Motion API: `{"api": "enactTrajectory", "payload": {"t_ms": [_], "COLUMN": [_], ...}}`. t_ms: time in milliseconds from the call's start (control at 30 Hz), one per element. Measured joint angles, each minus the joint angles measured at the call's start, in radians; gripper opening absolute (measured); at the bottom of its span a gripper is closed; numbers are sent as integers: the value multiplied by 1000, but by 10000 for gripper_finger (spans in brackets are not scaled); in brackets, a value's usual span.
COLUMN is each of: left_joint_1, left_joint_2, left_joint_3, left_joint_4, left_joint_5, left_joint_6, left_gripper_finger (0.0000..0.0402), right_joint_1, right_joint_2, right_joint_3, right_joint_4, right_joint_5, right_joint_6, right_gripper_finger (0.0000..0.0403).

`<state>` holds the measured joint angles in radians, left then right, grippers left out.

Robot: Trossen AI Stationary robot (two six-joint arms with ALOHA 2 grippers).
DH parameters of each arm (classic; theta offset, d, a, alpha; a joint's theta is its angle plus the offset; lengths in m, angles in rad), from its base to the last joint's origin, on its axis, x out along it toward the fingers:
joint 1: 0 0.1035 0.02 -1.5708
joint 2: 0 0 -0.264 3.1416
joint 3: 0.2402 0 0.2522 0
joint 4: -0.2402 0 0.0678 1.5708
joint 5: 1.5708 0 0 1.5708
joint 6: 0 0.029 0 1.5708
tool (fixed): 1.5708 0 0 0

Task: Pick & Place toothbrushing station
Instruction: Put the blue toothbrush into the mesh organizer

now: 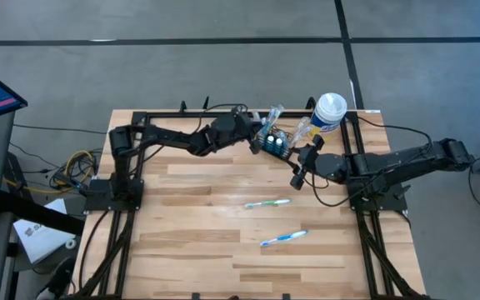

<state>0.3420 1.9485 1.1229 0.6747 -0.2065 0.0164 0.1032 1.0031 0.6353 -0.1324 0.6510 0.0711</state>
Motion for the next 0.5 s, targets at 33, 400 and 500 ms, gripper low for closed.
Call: {"api": "enactTrajectory", "payload": {"t_ms": [33, 400, 500], "left_joint_1": [0, 0, 0], "left_joint_2": [18, 73, 69], "left_joint_3": [10, 44, 44], "left_joint_4": [2, -7, -1], "left_joint_5": [0, 12, 21], "left_joint_6": [-2, -3, 1], "left_gripper_finger": [5, 26, 41], "right_joint_1": [0, -2, -1], "right_joint_2": [0, 0, 0], "right_joint_3": [0, 0, 0], "right_joint_4": [4, -11, -22], "right_joint_5": [0, 0, 0], "right_joint_6": [0, -2, -1], "right_gripper_finger": [171, 171, 172]}}
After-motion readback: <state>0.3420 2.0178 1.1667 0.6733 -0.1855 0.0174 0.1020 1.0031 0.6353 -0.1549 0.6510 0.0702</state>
